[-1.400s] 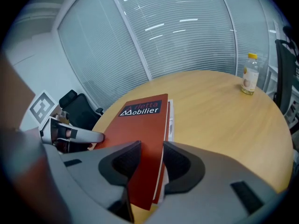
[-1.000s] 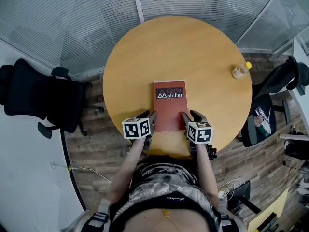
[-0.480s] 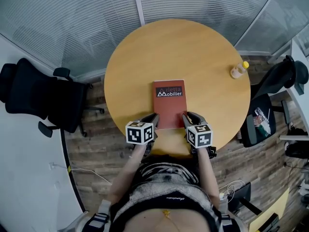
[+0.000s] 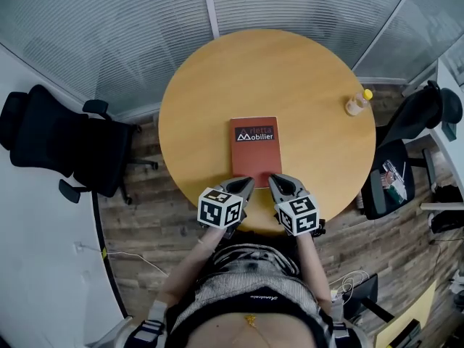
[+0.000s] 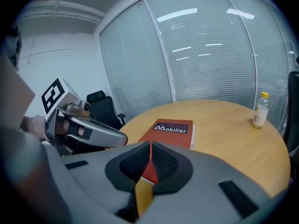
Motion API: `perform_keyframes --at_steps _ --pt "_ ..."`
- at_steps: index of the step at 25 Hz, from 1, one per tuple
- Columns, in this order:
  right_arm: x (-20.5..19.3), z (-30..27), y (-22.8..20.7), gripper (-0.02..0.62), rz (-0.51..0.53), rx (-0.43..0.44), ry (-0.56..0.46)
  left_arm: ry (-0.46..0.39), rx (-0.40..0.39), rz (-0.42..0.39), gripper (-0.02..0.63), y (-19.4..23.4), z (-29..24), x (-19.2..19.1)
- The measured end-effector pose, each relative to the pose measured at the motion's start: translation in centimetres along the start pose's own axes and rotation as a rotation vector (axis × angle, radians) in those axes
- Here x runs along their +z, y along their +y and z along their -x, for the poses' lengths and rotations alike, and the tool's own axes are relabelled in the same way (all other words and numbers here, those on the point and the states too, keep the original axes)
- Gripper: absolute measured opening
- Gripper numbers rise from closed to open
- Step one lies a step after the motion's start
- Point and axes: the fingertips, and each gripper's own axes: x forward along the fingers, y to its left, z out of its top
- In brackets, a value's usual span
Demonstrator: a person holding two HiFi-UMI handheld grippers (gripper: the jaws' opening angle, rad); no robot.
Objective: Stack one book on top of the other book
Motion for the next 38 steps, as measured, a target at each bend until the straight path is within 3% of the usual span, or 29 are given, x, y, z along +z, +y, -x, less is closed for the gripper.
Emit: perform_keyframes --at_steps 10,20,28,38 --pt "4.9 4.4 3.6 0.031 0.103 0.007 -0.189 -0.175 -0.094 -0.147 0.018 -5.9 3.8 4.3" --pt "11.1 8.4 6.3 0.029 0.181 0.023 -0.332 -0.348 -0.121 -0.252 0.018 -9.5 8.5 9.3" --pt "12.6 9.5 6.7 0.025 0.211 0.023 -0.388 -0.371 -0.126 -0.272 0.018 -10.0 9.4 10.1" --pt "12.8 9.8 6.9 0.023 0.205 0.010 -0.363 -0.375 -0.125 -0.300 0.018 -10.1 9.6 10.5"
